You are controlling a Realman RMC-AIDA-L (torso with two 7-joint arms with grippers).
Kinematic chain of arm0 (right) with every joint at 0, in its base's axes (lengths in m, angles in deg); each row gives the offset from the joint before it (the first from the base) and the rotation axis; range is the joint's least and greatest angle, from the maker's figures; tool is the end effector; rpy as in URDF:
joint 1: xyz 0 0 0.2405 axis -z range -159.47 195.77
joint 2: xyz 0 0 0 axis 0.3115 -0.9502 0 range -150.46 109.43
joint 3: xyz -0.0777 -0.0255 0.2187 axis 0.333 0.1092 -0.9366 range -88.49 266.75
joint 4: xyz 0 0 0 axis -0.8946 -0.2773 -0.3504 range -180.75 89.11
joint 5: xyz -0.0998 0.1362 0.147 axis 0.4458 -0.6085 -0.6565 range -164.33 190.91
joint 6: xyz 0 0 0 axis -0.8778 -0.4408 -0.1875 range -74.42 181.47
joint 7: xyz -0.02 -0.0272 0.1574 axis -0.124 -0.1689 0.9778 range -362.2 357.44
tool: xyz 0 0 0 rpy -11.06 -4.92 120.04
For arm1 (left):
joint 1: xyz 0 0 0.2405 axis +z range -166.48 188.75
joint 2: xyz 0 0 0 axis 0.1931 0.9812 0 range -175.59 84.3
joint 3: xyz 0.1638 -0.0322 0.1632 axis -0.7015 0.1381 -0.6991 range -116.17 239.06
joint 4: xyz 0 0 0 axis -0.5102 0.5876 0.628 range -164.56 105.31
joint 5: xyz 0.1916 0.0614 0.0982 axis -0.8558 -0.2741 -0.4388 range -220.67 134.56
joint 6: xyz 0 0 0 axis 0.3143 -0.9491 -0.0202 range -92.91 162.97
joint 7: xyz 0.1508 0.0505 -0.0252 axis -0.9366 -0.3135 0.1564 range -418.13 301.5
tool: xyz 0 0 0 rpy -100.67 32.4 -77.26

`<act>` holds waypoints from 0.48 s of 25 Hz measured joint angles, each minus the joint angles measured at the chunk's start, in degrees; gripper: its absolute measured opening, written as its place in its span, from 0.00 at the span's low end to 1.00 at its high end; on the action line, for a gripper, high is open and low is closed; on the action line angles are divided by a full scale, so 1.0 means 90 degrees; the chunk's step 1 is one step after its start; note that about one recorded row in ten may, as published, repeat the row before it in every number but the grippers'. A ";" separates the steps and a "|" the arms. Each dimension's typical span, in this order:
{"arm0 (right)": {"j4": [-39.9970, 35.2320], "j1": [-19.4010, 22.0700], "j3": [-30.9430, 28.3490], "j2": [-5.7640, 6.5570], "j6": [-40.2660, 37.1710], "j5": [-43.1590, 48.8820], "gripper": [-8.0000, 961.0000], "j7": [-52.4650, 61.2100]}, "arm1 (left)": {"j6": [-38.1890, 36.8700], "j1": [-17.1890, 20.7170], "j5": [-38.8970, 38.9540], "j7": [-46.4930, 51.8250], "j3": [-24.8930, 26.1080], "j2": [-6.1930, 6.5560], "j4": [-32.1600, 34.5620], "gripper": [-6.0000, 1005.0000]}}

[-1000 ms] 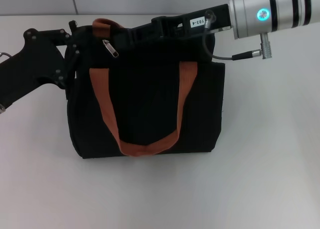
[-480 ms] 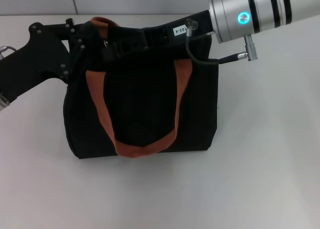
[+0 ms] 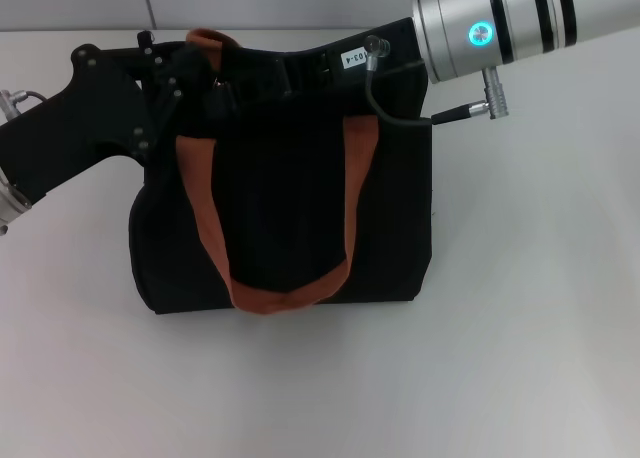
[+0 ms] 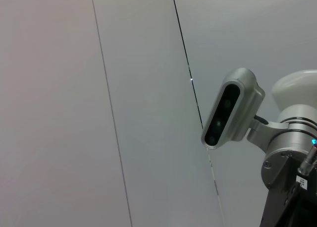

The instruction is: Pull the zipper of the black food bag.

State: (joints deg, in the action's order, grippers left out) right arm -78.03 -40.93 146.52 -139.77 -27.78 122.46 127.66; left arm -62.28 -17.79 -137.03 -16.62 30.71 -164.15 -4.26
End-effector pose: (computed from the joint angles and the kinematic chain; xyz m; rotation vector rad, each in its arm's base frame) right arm 0.0583 0.3993 -0.0589 2.7082 -1.1917 -0.5514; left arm -0.2329 0.3302 0.0259 -2.2914 0.0118 -1.0733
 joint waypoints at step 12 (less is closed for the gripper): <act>-0.0122 0.0130 0.0078 -0.0013 0.0030 -0.0040 0.28 -0.0261 | -0.0030 0.0014 0.0027 0.0017 0.0032 -0.0003 -0.0006 0.06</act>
State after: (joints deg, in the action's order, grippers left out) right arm -79.13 -39.77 147.22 -139.88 -27.51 122.10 125.32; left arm -62.55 -17.66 -136.79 -16.47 31.00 -164.18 -4.32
